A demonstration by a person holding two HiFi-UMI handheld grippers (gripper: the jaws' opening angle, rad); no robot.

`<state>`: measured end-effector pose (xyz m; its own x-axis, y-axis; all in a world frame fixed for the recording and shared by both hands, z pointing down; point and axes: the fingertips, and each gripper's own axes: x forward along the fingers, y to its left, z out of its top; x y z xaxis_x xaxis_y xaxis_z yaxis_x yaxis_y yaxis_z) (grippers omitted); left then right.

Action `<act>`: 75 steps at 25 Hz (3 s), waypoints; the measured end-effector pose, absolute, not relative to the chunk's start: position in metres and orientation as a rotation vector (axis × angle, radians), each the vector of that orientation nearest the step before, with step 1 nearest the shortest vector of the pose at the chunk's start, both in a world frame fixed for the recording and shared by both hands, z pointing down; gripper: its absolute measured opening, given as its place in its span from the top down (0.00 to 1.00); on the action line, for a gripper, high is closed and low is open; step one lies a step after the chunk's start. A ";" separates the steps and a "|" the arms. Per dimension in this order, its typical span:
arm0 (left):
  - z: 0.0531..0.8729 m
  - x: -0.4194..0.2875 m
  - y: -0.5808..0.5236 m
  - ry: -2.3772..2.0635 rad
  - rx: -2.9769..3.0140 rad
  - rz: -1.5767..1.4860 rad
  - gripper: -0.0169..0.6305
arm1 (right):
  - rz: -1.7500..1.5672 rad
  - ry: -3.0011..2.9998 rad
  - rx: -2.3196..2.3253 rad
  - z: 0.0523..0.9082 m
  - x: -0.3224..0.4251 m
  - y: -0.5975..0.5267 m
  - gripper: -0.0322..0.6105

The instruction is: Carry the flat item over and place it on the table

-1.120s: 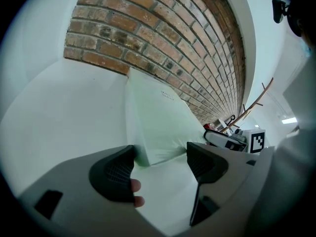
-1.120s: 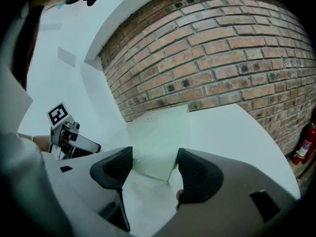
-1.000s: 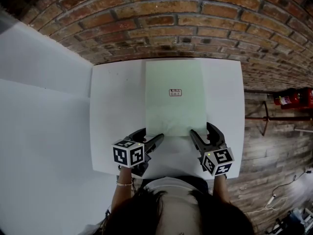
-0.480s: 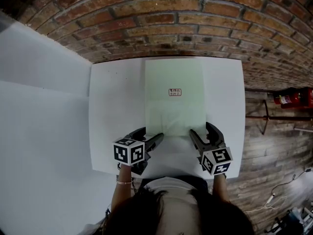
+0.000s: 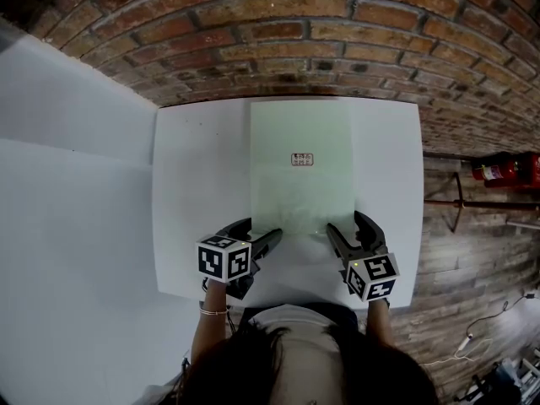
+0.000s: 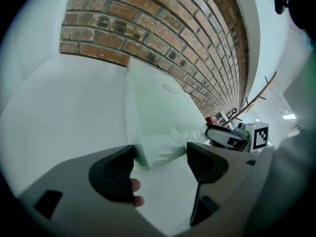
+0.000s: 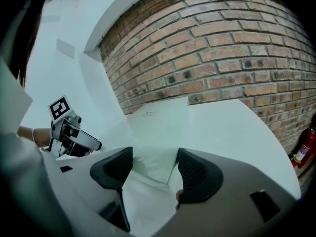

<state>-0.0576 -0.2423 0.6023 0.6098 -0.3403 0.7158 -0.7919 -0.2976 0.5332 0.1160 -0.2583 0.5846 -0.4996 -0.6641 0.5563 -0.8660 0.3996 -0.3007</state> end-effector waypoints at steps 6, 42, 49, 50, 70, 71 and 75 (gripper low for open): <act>0.606 -0.058 -0.243 -0.900 1.887 0.607 0.43 | 0.804 -2.305 1.317 0.588 0.115 -0.258 0.47; 0.605 -0.066 -0.234 -0.937 1.904 0.615 0.44 | 0.819 -2.282 1.347 0.591 0.116 -0.256 0.46; 0.599 -0.070 -0.232 -0.962 1.916 0.621 0.46 | 0.835 -2.267 1.333 0.591 0.116 -0.249 0.46; 0.598 -0.071 -0.231 -0.966 1.919 0.623 0.46 | 0.835 -2.265 1.332 0.591 0.116 -0.248 0.46; 0.570 -0.075 -0.223 -1.042 1.993 0.568 0.55 | 0.737 -2.282 1.373 0.568 0.118 -0.234 0.46; 0.568 -0.075 -0.222 -1.046 1.998 0.564 0.55 | 0.730 -2.285 1.375 0.566 0.118 -0.233 0.47; 0.561 -0.077 -0.218 -1.063 2.016 0.548 0.57 | 0.704 -2.295 1.382 0.559 0.116 -0.228 0.47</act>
